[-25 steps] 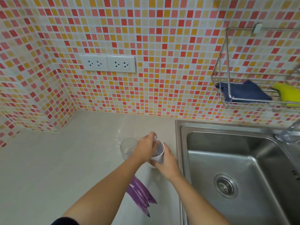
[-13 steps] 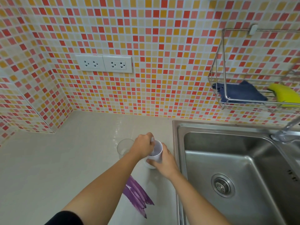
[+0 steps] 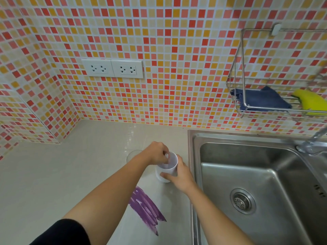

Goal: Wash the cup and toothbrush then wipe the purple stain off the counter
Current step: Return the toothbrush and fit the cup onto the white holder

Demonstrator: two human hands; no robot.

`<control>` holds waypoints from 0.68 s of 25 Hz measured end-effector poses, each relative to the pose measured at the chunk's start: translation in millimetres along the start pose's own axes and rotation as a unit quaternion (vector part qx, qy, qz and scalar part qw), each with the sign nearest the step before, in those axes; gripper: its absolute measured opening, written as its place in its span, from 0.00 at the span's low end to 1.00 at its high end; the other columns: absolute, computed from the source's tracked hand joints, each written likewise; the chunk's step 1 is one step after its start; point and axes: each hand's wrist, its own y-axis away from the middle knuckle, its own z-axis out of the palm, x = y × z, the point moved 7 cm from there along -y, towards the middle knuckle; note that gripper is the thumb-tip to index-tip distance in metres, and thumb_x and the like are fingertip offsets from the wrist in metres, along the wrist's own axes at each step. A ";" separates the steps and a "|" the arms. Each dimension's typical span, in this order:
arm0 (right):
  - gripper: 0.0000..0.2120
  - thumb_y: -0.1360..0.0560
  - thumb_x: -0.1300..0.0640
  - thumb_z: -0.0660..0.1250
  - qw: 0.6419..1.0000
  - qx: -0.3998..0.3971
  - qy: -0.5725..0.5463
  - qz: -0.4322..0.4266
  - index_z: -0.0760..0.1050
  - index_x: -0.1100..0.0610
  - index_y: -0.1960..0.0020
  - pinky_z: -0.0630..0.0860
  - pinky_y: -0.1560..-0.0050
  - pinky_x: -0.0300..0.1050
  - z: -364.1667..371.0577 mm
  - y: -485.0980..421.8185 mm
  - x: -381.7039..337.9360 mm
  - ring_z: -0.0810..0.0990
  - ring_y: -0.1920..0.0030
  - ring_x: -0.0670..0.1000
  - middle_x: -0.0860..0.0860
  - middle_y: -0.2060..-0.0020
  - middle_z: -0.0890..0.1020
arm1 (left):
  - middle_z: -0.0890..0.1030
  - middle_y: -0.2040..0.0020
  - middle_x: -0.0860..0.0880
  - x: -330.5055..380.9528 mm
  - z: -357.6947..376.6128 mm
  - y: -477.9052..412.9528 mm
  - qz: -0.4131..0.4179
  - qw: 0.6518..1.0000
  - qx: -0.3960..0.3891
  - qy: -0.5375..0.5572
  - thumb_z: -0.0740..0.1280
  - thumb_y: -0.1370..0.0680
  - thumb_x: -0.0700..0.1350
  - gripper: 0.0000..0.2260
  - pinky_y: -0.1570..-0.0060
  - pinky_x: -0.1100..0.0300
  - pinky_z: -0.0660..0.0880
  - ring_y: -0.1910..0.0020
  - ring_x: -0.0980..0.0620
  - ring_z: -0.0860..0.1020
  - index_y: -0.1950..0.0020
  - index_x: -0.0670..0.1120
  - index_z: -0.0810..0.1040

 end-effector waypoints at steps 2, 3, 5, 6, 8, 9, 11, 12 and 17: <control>0.38 0.36 0.46 0.76 1.000 -0.007 -0.011 -0.014 0.60 0.43 0.32 0.75 0.41 0.46 -1.3 2.1 -1.5 0.74 0.41 0.49 0.44 0.39 0.74 | 0.80 0.54 0.48 -1.8 1.5 3.9 0.011 0.999 -0.018 0.033 0.66 0.27 0.44 0.09 0.58 0.60 0.72 0.56 0.51 0.75 0.49 0.45 0.82; 0.38 0.36 0.47 0.76 1.000 -0.009 -0.015 -0.016 0.61 0.43 0.32 0.75 0.42 0.45 -1.7 2.6 -1.2 0.74 0.41 0.48 0.44 0.39 0.74 | 0.79 0.55 0.49 -2.2 1.3 6.4 0.018 0.998 -0.018 0.050 0.66 0.26 0.45 0.09 0.58 0.60 0.72 0.56 0.51 0.75 0.49 0.45 0.81; 0.38 0.36 0.48 0.76 0.999 -0.013 -0.018 -0.023 0.61 0.43 0.31 0.74 0.43 0.43 -2.7 4.4 -2.0 0.74 0.42 0.47 0.43 0.40 0.74 | 0.79 0.57 0.50 -1.0 -1.3 10.9 0.042 0.997 -0.009 0.064 0.68 0.26 0.46 0.08 0.56 0.59 0.74 0.57 0.51 0.77 0.49 0.46 0.80; 0.38 0.36 0.48 0.76 0.999 -0.015 -0.020 -0.027 0.61 0.43 0.32 0.74 0.43 0.43 -3.0 5.5 -2.1 0.74 0.42 0.47 0.43 0.40 0.74 | 0.80 0.58 0.50 0.0 -2.6 12.7 0.057 0.997 -0.004 0.058 0.69 0.26 0.47 0.07 0.56 0.60 0.75 0.58 0.51 0.77 0.51 0.46 0.80; 0.38 0.37 0.49 0.76 0.999 -0.019 -0.026 -0.032 0.62 0.44 0.32 0.73 0.44 0.41 -4.1 6.4 -1.3 0.74 0.42 0.46 0.42 0.40 0.74 | 0.81 0.59 0.49 0.3 -4.3 14.7 0.075 0.996 0.001 0.049 0.71 0.27 0.48 0.08 0.55 0.61 0.76 0.58 0.53 0.78 0.52 0.45 0.82; 0.38 0.37 0.49 0.76 0.999 -0.021 -0.028 -0.034 0.62 0.44 0.32 0.73 0.44 0.41 -4.6 6.9 -1.0 0.74 0.42 0.46 0.43 0.40 0.75 | 0.82 0.58 0.48 0.3 -4.8 15.5 0.079 0.996 0.002 0.047 0.71 0.27 0.47 0.08 0.55 0.61 0.76 0.58 0.53 0.78 0.52 0.45 0.82; 0.37 0.37 0.50 0.76 0.999 -0.023 -0.027 -0.037 0.63 0.45 0.32 0.72 0.44 0.41 -5.7 7.6 -2.0 0.74 0.42 0.46 0.43 0.40 0.75 | 0.83 0.56 0.46 2.3 -5.8 16.6 0.087 0.996 0.006 0.031 0.70 0.26 0.45 0.07 0.54 0.60 0.75 0.58 0.53 0.77 0.51 0.44 0.83; 0.37 0.37 0.50 0.76 0.999 -0.024 -0.025 -0.037 0.63 0.45 0.33 0.72 0.44 0.41 -5.7 7.6 -2.6 0.74 0.42 0.46 0.43 0.41 0.75 | 0.83 0.55 0.45 4.3 -5.7 16.9 0.090 0.996 0.007 0.019 0.70 0.26 0.44 0.07 0.54 0.61 0.75 0.58 0.53 0.77 0.51 0.43 0.83; 0.36 0.37 0.52 0.77 0.999 -0.022 -0.028 -0.031 0.63 0.42 0.35 0.73 0.44 0.43 -4.2 7.3 -2.0 0.75 0.42 0.47 0.42 0.42 0.75 | 0.82 0.54 0.46 16.2 -1.7 14.0 0.096 0.995 0.002 -0.027 0.66 0.25 0.40 0.08 0.57 0.64 0.69 0.59 0.53 0.73 0.49 0.42 0.83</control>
